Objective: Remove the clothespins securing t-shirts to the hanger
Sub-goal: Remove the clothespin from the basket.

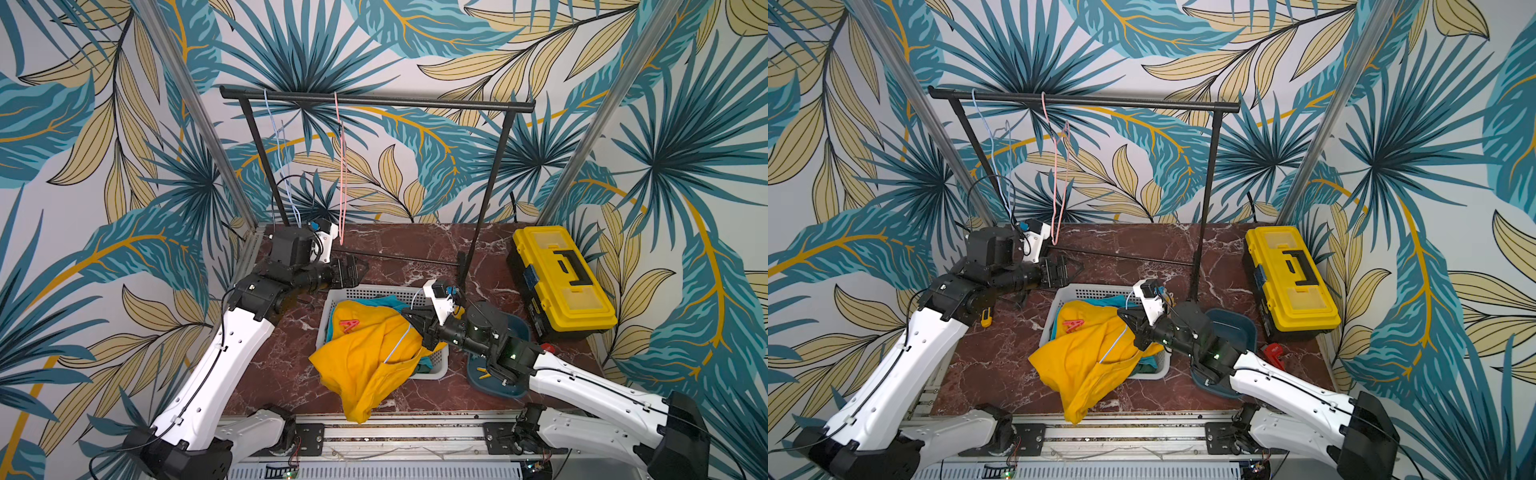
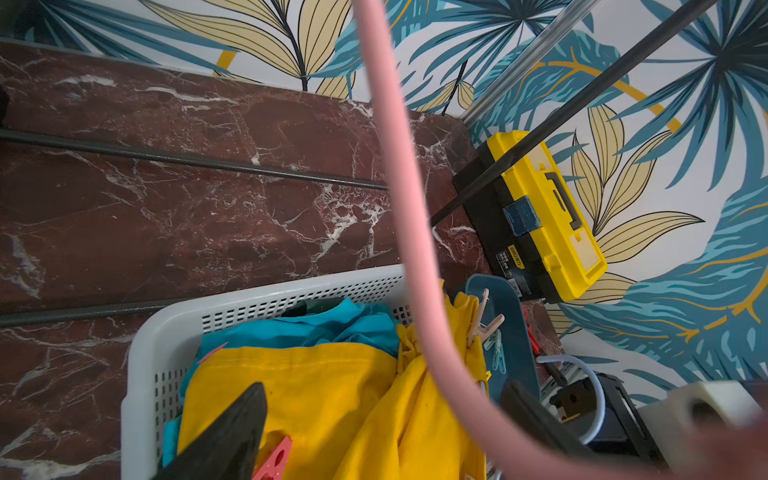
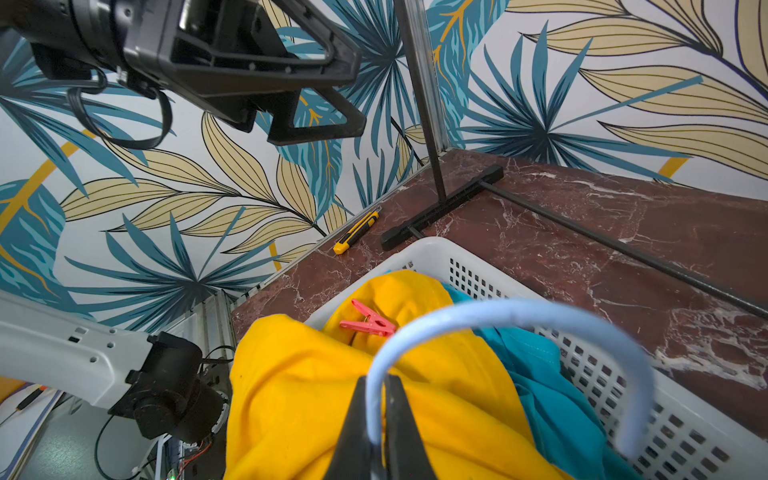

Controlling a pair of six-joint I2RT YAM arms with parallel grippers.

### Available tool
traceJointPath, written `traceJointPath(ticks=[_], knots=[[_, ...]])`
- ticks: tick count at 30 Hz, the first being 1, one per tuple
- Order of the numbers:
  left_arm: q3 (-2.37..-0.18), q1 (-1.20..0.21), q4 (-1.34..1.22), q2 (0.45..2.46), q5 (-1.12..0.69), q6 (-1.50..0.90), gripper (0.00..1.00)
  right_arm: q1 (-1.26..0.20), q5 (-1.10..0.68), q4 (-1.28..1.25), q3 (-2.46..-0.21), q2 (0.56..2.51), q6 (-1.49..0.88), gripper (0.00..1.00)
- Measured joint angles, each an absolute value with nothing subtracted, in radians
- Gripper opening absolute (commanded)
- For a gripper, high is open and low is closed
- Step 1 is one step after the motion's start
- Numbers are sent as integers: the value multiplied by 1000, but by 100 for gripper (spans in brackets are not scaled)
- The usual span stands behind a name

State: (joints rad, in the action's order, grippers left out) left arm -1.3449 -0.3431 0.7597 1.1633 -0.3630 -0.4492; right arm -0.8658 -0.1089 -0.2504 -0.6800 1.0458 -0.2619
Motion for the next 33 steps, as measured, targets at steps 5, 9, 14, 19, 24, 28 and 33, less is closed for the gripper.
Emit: traceJointPath(ticks=[5,9,14,19,24,28,33], knots=[[-1340,-343,760,1168,-363,-442,88,-863,-94,-179,-667,1094,-309,0],[-1347,-343,760,1179,-368,-443,88,-864,-90,-102,-678,1103,-327,0],[-1403,-338,759,1230,-387,-442,90,-864,-62,-36,-733,1123,-329,0],[-1453,-286,754,1275,-401,-426,91,-864,-39,51,-831,1179,-306,0],[-1465,-228,750,1349,-397,-415,92,-858,-38,78,-838,1253,-298,0],[-1517,-206,757,1465,-411,-446,92,-856,-54,193,-902,1339,-340,0],[-1652,-202,778,1590,-443,-517,96,-855,-61,442,-1108,1428,-369,0]])
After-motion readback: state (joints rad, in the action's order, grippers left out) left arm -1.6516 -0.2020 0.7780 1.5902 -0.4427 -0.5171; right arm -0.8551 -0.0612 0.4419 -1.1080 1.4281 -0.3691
